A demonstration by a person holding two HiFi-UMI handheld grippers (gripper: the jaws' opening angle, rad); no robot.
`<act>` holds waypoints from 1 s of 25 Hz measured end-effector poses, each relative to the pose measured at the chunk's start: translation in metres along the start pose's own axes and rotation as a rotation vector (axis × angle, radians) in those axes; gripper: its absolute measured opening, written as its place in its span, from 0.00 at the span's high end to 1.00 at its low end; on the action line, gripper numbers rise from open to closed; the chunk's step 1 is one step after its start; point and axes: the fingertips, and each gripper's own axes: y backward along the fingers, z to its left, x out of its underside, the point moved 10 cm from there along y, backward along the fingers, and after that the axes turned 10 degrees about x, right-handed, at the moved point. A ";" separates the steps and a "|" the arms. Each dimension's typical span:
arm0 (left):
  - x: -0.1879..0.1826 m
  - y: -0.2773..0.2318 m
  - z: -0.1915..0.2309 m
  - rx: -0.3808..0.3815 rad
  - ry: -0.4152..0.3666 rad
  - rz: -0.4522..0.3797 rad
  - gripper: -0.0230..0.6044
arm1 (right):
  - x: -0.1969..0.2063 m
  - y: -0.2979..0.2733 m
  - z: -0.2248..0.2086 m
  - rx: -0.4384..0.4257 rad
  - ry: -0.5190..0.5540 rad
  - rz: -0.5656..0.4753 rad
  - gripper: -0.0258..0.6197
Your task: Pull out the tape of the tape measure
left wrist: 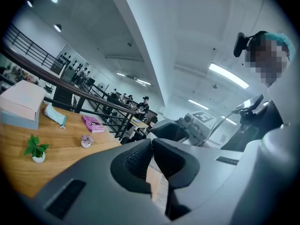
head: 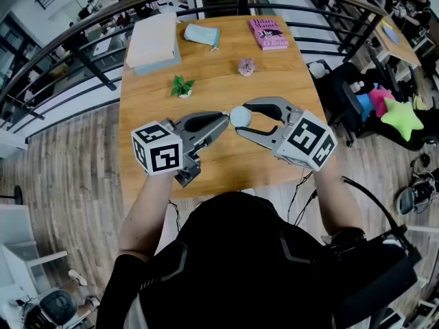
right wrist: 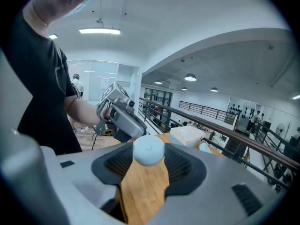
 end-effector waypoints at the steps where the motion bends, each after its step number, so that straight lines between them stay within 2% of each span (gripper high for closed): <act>1: 0.000 0.001 0.000 -0.004 -0.012 0.005 0.90 | 0.000 0.000 0.000 -0.004 -0.003 -0.003 0.62; 9: 0.001 0.011 -0.005 -0.039 -0.058 0.021 0.90 | -0.001 -0.003 0.002 -0.038 0.005 -0.024 0.62; 17: 0.001 0.051 0.001 -0.119 -0.017 -0.071 0.90 | 0.004 -0.001 -0.005 -0.021 -0.017 -0.030 0.62; 25: 0.001 0.071 -0.002 -0.175 -0.022 -0.092 0.90 | 0.002 -0.007 -0.005 -0.037 -0.013 -0.043 0.62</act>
